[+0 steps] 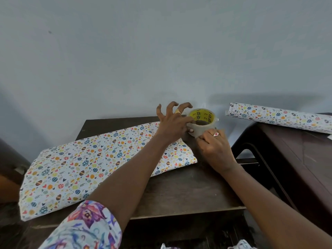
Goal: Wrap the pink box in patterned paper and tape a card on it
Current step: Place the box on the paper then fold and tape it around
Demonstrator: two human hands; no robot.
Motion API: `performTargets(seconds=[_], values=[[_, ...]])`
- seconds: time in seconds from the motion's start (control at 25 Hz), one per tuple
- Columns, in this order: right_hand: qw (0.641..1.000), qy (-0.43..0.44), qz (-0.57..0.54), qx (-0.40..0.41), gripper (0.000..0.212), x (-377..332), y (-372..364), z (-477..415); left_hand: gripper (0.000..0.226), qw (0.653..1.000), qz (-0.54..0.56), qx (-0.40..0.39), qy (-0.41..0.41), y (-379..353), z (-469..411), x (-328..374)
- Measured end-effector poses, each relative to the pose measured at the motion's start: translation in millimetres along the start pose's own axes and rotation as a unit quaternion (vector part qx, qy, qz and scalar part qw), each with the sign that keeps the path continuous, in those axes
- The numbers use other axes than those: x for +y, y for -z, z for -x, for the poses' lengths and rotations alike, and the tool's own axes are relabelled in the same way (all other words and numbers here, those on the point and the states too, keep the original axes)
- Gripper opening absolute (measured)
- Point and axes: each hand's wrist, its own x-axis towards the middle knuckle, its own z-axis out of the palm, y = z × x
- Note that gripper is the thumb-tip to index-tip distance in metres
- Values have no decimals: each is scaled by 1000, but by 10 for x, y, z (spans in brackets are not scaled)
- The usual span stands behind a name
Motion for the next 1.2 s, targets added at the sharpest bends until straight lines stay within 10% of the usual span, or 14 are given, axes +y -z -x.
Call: performTargets(seconds=[0.16,0.32,0.44,0.52,0.64,0.76,0.92,1.08,1.2], values=[[996,76,-44,5,6,-24,292,183,29,999,-20,-21,-16,-30,-16,-17],[967,-145,-181,106,8,-78,508,-123,62,995,41,70,-65,7,13,12],[767,-436,-440,168,24,-342,552,-663,48,941,172,291,8,114,50,-101],[620,-534,-554,153,43,-698,483,-948,38,839,295,428,161,173,52,-276],[612,-535,-582,1,68,-1213,282,-1094,33,705,409,507,279,246,129,-515],[635,-523,-558,-104,86,-1368,138,-1098,33,735,455,416,281,477,345,-852],[733,-469,-469,-153,99,-1416,81,-1087,35,944,271,-75,172,922,844,-1279],[753,-485,-419,-150,97,-1462,49,-1115,102,944,140,-266,137,1073,1350,-1353],[746,-487,-436,-125,89,-1452,-14,-1106,82,945,107,-279,131,1012,1507,-1287]])
